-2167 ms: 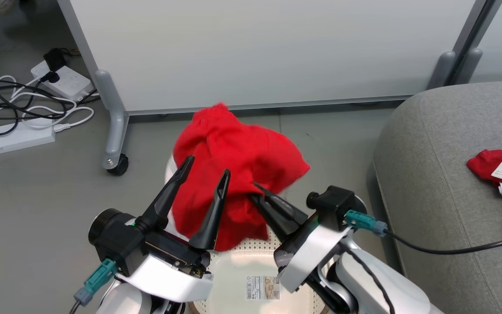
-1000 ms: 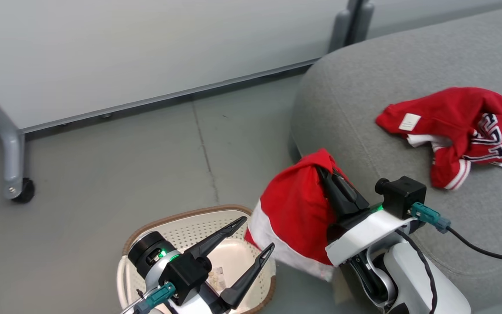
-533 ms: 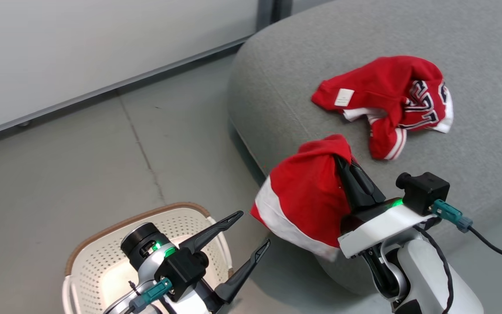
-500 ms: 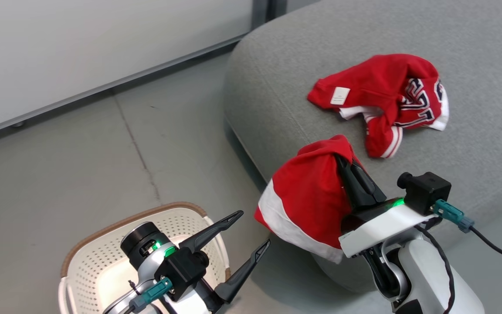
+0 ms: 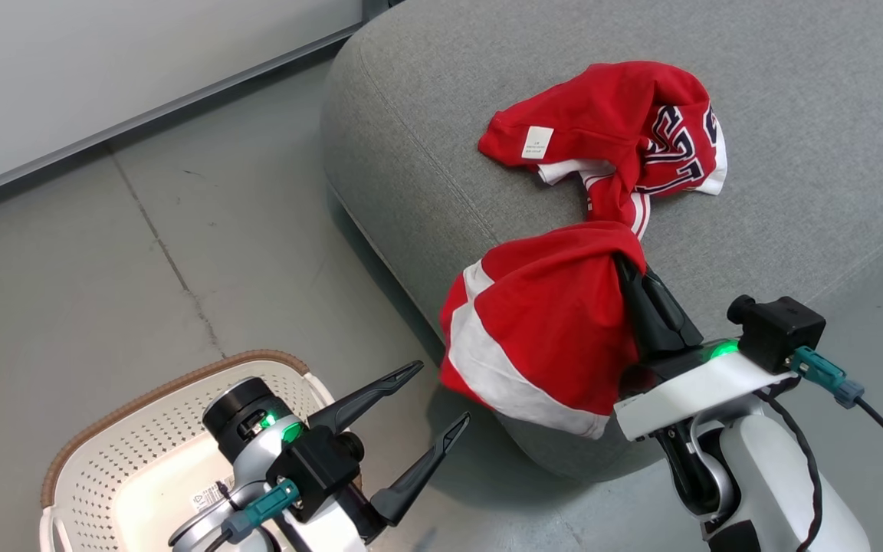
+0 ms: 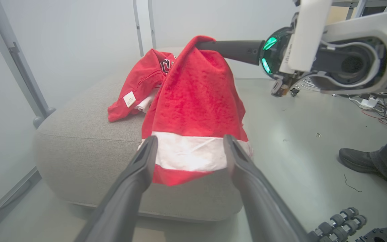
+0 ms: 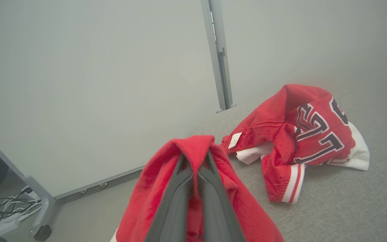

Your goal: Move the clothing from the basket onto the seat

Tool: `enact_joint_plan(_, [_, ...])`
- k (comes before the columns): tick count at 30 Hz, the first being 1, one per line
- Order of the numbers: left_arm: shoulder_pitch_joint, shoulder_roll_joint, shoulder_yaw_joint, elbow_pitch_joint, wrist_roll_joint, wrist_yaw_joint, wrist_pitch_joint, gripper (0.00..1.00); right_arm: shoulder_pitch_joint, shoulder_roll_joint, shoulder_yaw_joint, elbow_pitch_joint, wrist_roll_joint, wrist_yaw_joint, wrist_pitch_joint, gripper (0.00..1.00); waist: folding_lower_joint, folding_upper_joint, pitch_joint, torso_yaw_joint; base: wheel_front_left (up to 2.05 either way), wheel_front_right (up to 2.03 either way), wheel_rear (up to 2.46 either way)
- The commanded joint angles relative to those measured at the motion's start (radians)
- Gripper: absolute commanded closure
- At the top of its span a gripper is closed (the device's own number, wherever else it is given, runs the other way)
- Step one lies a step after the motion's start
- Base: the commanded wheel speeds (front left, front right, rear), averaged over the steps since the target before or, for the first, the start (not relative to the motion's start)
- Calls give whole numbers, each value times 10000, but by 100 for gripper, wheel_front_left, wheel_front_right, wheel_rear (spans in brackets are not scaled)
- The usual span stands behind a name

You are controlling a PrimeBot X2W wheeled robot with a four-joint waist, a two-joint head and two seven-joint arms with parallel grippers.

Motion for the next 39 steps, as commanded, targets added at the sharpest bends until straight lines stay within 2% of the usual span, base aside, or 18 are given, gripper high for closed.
enact_joint_plan(1, [-124,87,24,-54,-19,50,44,0,-124,-33,-94,-53,-87,6,-25,100,0,0,54,-16,0,0,0])
enact_joint_plan(8, [-354,199,68,-233,53,59,113,0,-843,-48,-621,-148,-455,6,-25,100,0,0,327,18,0,0,0])
enact_joint_plan(12, [-517,295,91,-340,113,52,143,0,-1785,-389,-1218,-51,-746,6,-25,100,0,0,548,89,0,0,0])
enact_joint_plan(18, [-769,468,105,-537,224,41,185,0,-3673,-1160,-2156,378,-549,6,17,100,0,0,1050,268,0,0,0])
enact_joint_plan(23, [-1178,706,-14,-824,340,-11,338,0,-5279,-2117,-3246,981,-379,6,57,100,0,0,1703,615,0,0,0])
enact_joint_plan(30, [-2110,1160,-172,-1425,567,-90,607,0,-7103,-3321,-4125,2276,-186,6,-31,100,0,0,3110,1215,0,0,0])
enact_joint_plan(34, [-2560,1401,-300,-1682,645,-121,753,0,-7492,-3386,-4390,2833,-137,6,-15,100,0,0,3804,1414,0,0,0])
enact_joint_plan(39, [-2930,1665,-361,-1853,644,-117,836,0,-7217,-2853,-4557,2959,-157,6,-20,100,0,0,4412,1485,0,0,0])
